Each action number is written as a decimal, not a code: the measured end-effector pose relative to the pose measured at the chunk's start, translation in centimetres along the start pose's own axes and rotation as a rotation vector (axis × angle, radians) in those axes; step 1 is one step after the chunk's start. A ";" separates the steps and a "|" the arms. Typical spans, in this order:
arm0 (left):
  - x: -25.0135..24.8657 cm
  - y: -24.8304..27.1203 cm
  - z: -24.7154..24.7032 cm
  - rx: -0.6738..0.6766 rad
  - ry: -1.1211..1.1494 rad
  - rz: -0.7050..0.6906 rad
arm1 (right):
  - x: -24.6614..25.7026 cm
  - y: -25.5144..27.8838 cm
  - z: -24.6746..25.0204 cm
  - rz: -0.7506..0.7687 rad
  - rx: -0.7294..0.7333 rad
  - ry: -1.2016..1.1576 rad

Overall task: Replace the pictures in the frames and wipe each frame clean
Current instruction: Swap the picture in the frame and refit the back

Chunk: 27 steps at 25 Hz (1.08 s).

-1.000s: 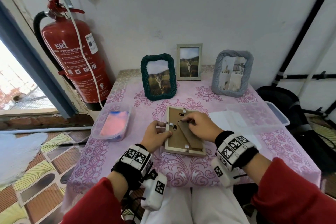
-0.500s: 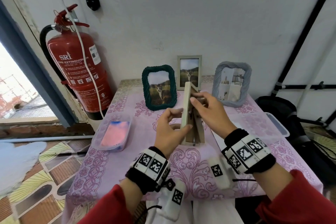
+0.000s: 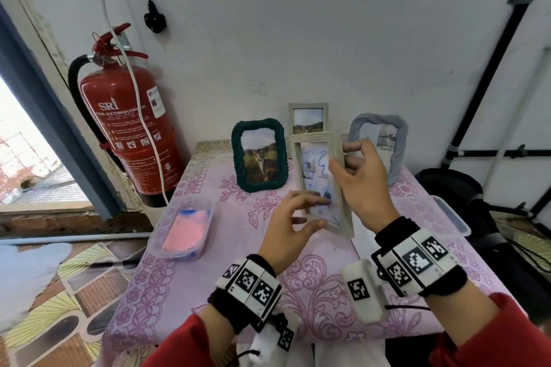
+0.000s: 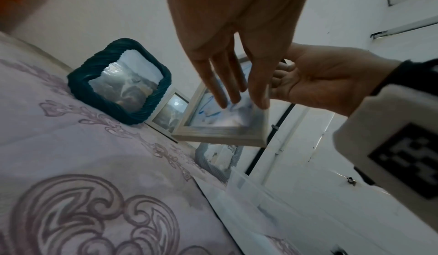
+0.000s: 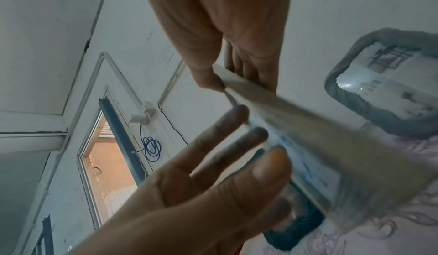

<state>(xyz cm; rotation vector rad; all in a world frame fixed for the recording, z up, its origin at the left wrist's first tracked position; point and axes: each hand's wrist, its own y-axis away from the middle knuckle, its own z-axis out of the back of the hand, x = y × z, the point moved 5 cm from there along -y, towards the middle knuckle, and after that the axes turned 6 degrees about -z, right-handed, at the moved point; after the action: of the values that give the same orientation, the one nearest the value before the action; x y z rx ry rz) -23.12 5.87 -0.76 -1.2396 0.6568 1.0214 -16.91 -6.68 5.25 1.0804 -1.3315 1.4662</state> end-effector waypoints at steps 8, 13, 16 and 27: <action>2.7 -0.4 4.1 -0.251 0.160 0.137 | -1.6 0.3 0.3 -0.035 -0.021 -0.158; 3.2 0.1 3.5 -0.149 0.446 0.199 | -4.0 -0.3 0.0 -0.105 -0.080 -0.225; 3.9 0.5 3.7 -0.199 0.501 0.224 | -5.5 -0.3 -0.4 -0.158 -0.040 -0.251; 8.5 2.4 4.2 -0.237 0.338 0.384 | -11.7 1.5 -0.8 -0.279 0.373 0.292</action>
<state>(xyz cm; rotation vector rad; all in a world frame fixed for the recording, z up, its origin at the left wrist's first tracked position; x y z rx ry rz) -22.14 12.21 -8.18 -1.5486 1.0908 1.2423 -15.40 -6.44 -6.44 1.1757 -0.6892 1.6190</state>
